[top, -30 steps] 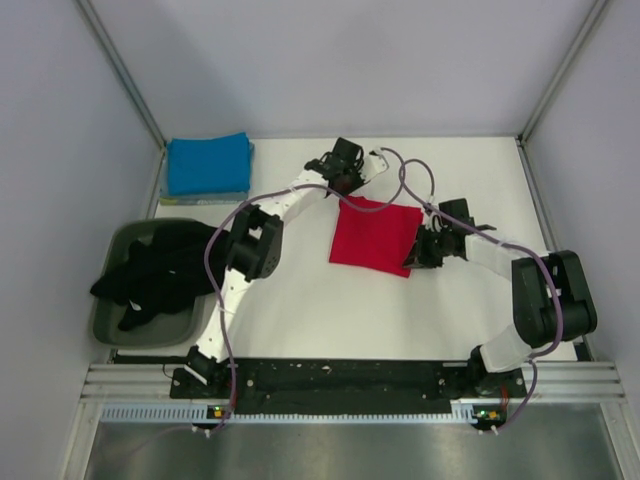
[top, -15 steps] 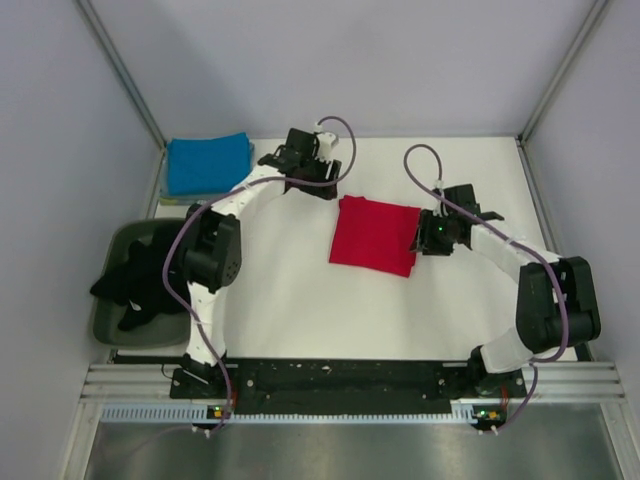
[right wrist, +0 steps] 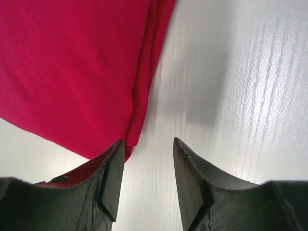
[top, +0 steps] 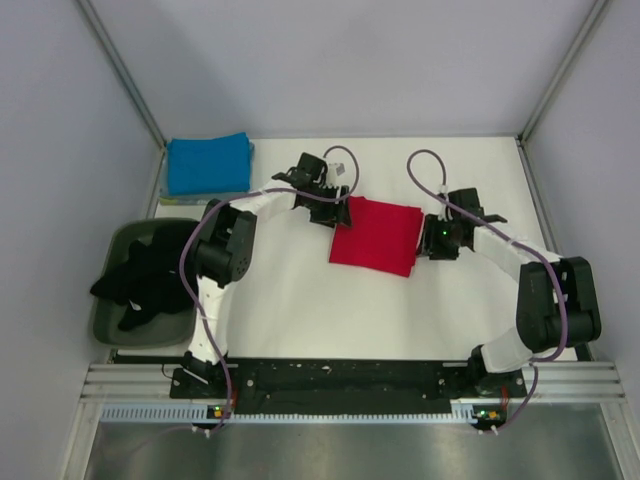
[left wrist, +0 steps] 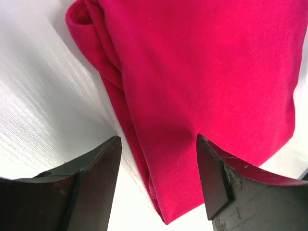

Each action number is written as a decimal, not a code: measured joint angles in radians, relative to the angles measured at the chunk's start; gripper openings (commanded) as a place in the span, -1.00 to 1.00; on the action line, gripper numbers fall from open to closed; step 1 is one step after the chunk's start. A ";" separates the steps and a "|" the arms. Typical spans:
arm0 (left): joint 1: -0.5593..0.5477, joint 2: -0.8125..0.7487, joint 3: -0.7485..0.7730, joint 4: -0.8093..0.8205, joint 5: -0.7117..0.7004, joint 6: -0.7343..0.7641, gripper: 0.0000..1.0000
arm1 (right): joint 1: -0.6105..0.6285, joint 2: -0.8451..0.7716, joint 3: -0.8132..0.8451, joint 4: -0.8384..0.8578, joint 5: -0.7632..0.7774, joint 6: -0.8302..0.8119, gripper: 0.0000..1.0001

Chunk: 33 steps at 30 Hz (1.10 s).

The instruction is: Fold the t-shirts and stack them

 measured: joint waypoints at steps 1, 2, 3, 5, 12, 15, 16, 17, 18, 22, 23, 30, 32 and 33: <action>0.000 0.001 0.000 0.000 0.007 -0.008 0.36 | -0.005 0.000 -0.008 -0.001 -0.001 0.000 -0.10; 0.000 0.004 0.000 0.004 0.014 -0.020 0.34 | -0.009 0.000 -0.015 0.000 -0.001 0.000 -0.10; 0.000 0.006 0.000 0.008 0.021 -0.026 0.31 | -0.011 0.000 -0.019 0.000 -0.002 0.000 -0.10; 0.000 0.013 0.000 0.018 0.047 -0.045 0.13 | -0.017 0.001 -0.025 0.005 -0.005 0.001 -0.10; -0.011 0.081 0.042 0.032 0.153 -0.089 -0.70 | -0.018 0.022 -0.027 0.044 -0.019 0.004 -0.10; -0.012 0.117 0.063 0.037 0.208 -0.109 -1.00 | -0.021 0.022 -0.036 0.051 -0.022 0.005 -0.10; -0.011 0.118 0.063 0.039 0.226 -0.113 -1.00 | -0.024 0.022 -0.039 0.051 -0.024 0.006 -0.10; -0.010 0.119 0.063 0.040 0.233 -0.115 -1.00 | -0.027 0.022 -0.040 0.053 -0.025 0.008 -0.10; -0.009 0.119 0.062 0.039 0.237 -0.119 -1.00 | -0.032 0.021 -0.045 0.059 -0.025 0.010 -0.10; 0.012 0.102 0.014 0.068 0.264 -0.141 -1.00 | -0.042 -0.003 -0.066 0.058 -0.022 0.011 -0.09; 0.020 0.090 -0.004 0.067 0.266 -0.143 -1.00 | -0.043 -0.015 -0.069 0.056 -0.019 0.010 -0.09; 0.130 0.008 -0.050 -0.029 0.195 -0.090 -1.00 | -0.043 -0.087 -0.070 0.035 0.000 0.000 -0.07; 0.171 -0.021 -0.050 -0.062 0.158 -0.053 -1.00 | -0.043 -0.097 -0.070 0.029 0.006 -0.003 -0.03; 0.186 -0.032 -0.050 -0.076 0.144 -0.037 -1.00 | -0.043 -0.101 -0.070 0.025 0.009 -0.005 0.00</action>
